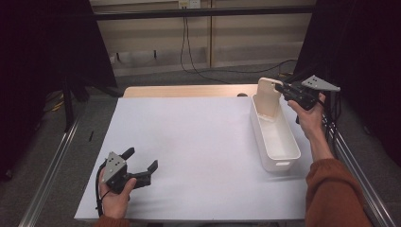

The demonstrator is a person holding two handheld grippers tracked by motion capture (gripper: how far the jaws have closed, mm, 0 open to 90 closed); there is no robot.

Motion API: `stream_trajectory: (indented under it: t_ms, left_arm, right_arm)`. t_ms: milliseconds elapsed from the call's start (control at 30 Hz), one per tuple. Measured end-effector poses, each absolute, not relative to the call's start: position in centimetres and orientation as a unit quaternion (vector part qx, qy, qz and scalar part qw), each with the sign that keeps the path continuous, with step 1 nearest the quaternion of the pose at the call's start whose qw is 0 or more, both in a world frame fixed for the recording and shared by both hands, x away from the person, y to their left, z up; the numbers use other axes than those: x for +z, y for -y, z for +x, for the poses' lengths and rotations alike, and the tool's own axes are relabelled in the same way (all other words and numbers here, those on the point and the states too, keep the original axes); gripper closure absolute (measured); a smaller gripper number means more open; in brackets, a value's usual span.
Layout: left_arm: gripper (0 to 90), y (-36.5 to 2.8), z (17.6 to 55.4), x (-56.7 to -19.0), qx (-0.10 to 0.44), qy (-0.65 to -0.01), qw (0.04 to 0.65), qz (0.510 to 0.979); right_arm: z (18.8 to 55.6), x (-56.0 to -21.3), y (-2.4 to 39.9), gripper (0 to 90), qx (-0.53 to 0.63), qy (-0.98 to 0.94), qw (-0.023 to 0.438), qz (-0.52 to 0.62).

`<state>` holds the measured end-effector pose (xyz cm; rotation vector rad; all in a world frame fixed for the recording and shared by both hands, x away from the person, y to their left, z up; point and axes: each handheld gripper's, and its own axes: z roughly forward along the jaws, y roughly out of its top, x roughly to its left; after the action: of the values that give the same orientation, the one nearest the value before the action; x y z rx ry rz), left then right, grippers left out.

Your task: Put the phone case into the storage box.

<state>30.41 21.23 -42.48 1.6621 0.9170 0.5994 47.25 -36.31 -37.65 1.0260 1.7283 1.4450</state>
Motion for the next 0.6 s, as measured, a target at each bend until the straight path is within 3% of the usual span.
stream_trajectory:
  t_ms: [600]
  left_arm:
    - [3.5, -21.2, 30.4, -42.5, 0.255, -0.388, 0.542, 0.701]
  right_arm:
    - [48.0, -39.0, 36.0, 80.8, 0.540, -0.666, 0.330, 0.396]
